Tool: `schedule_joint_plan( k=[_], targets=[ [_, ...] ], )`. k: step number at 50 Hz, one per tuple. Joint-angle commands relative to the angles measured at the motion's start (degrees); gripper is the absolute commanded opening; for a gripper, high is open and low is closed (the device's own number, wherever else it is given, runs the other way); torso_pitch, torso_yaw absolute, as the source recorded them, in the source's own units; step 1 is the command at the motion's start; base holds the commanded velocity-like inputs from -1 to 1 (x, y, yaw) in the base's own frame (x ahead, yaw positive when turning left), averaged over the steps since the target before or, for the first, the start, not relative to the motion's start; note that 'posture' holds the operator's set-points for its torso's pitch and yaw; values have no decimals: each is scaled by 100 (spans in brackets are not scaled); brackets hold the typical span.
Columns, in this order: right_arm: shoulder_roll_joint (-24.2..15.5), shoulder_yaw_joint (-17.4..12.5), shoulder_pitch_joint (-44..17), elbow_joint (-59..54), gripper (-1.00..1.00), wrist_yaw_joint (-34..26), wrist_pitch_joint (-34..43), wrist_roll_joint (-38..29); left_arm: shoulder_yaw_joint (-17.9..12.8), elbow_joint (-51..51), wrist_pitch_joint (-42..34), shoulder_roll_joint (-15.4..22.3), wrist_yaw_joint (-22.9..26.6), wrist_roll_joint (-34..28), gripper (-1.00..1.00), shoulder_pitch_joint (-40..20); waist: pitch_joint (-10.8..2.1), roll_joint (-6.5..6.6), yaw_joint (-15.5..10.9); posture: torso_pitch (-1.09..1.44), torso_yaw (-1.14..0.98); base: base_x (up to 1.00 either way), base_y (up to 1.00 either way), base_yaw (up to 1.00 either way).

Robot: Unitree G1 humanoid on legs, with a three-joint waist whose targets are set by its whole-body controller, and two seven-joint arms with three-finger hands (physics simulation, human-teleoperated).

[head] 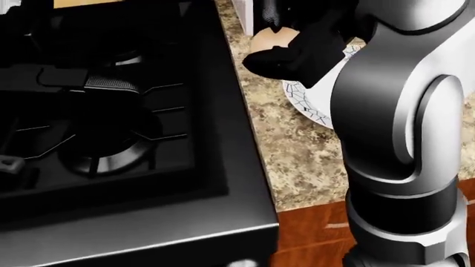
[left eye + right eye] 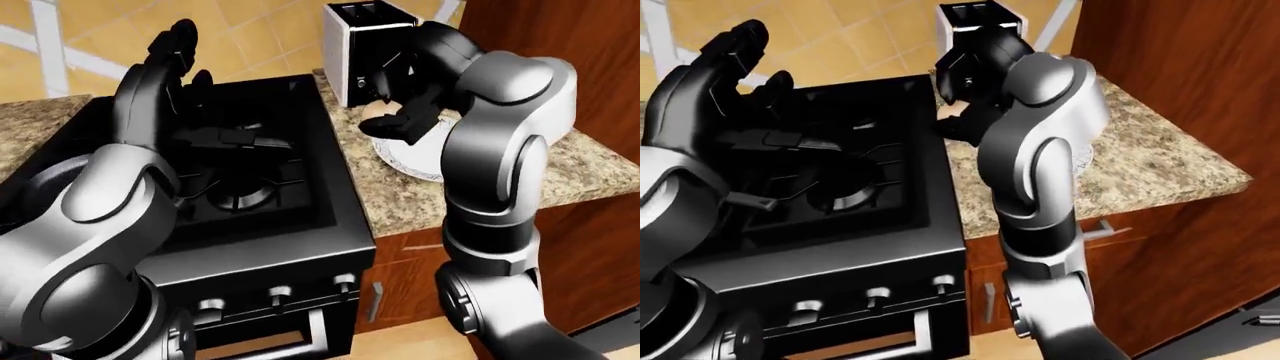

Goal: Pick the egg from the plate and place it in the pan.

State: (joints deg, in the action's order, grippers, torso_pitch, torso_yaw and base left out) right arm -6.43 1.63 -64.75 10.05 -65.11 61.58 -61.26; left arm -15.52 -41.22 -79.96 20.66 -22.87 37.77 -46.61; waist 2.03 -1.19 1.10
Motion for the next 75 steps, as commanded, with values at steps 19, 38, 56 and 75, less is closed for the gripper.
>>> schedule_joint_plan(
  k=[19,38,56,75],
  targets=[
    [34,50,-281,183,-100,57,-125,-9,-147,-63,127,80,-40,-126,100,-321,-114,524,-75,0,0,0,23,15],
    [36,64,-205,293,-100,-33,-70,-46,-115,-138,148,10,-22,-171,100,-221,-25,104,-42,0,0,0,49,23],
    [46,68,-240,226,-100,50,-122,4,-141,-134,132,1,-5,-192,100,-238,5,223,-2,0,0,0,72,0],
    [87,51,-197,247,-100,215,-141,96,-139,-164,93,-23,-25,-184,100,-246,136,569,43,0,0,0,38,0]
  ],
)
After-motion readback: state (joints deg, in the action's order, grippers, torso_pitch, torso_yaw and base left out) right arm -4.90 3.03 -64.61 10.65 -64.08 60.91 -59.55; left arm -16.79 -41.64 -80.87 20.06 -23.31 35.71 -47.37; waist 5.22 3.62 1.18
